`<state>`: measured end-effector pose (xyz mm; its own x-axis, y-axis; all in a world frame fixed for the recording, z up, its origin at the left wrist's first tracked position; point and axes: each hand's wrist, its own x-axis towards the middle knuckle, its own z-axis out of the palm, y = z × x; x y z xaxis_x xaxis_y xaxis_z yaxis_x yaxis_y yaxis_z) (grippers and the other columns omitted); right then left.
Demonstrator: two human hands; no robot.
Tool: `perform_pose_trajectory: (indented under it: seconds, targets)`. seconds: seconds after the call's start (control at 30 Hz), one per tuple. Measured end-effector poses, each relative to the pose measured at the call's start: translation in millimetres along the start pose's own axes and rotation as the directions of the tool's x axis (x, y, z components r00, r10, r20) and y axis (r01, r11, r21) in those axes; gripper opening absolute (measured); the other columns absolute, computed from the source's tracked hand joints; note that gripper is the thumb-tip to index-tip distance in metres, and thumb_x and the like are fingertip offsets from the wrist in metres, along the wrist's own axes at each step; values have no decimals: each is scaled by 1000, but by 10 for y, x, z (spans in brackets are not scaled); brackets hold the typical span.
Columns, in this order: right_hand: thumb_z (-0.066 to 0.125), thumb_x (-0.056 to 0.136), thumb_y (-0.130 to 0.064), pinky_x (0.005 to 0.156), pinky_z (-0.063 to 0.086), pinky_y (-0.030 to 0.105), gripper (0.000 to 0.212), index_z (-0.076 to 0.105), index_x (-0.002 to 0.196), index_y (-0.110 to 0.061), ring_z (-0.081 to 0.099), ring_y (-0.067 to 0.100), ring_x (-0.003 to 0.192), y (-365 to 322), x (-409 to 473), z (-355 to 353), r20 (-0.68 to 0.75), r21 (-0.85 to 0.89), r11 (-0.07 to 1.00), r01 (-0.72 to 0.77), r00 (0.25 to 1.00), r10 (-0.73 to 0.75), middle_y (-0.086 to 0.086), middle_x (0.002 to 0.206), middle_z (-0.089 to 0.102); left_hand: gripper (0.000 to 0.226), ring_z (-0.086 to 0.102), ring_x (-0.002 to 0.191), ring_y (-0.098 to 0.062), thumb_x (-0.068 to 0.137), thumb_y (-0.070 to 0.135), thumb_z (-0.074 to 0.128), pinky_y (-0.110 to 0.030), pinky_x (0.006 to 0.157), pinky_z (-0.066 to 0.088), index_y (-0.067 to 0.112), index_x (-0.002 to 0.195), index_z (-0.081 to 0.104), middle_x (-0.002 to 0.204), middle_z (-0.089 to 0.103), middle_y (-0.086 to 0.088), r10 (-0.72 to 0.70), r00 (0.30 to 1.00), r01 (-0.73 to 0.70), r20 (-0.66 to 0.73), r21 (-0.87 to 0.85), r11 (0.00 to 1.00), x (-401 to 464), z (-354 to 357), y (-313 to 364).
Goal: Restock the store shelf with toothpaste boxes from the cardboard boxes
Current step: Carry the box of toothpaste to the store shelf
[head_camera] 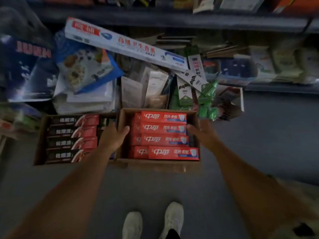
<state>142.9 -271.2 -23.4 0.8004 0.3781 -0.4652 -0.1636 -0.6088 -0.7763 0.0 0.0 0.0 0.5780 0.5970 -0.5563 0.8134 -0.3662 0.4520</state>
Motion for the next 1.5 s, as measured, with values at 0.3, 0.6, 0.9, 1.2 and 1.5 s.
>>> perform_pose_trajectory:
  seconds: [0.3, 0.6, 0.9, 1.2, 1.5]
  targets:
    - [42, 69, -87, 88, 53, 55, 80, 62, 115, -24, 67, 32, 97, 993, 529, 374, -82, 363, 887, -285, 939, 335, 13, 111, 67, 76, 44, 127, -41, 97, 59, 18, -44, 103, 34, 1, 138, 45, 139, 45, -28, -154, 988, 146, -31, -173, 974, 697, 507, -443]
    - [36, 93, -63, 82, 56, 48, 60, 64, 114, -14, 70, 29, 89, 846, 469, 456, -145, 371, 881, -294, 918, 368, 13, 103, 70, 74, 45, 126, -40, 99, 57, 17, -45, 104, 34, 0, 137, 46, 138, 46, -28, -172, 978, 133, -115, -288, 948, 835, 703, -518]
    - [35, 100, -49, 56, 47, 26, 42, 60, 80, -21, 63, 15, 66, 775, 381, 408, -215, 367, 892, -263, 909, 356, 1, 75, 64, 71, 49, 122, -40, 99, 54, 21, -43, 103, 37, -2, 130, 53, 132, 52, -28, -139, 973, 75, -182, -319, 945, 710, 686, -484]
    - [38, 99, -50, 65, 54, 35, 44, 64, 82, -19, 68, 21, 73, 240, -316, -79, -226, 434, 858, -277, 888, 400, 7, 83, 69, 65, 50, 123, -39, 102, 47, 24, -39, 103, 35, -3, 127, 55, 130, 54, -28, -42, 985, -1, -170, -245, 969, 28, 70, 187]
    - [37, 96, -55, 71, 56, 40, 45, 59, 82, -19, 68, 26, 77, -1253, -1761, -1456, -336, 484, 835, -263, 825, 454, 8, 83, 68, 69, 51, 120, -37, 100, 51, 22, -37, 96, 38, -4, 125, 55, 130, 53, -28, 148, 984, -166, -99, -218, 962, -1339, -1101, 1612]
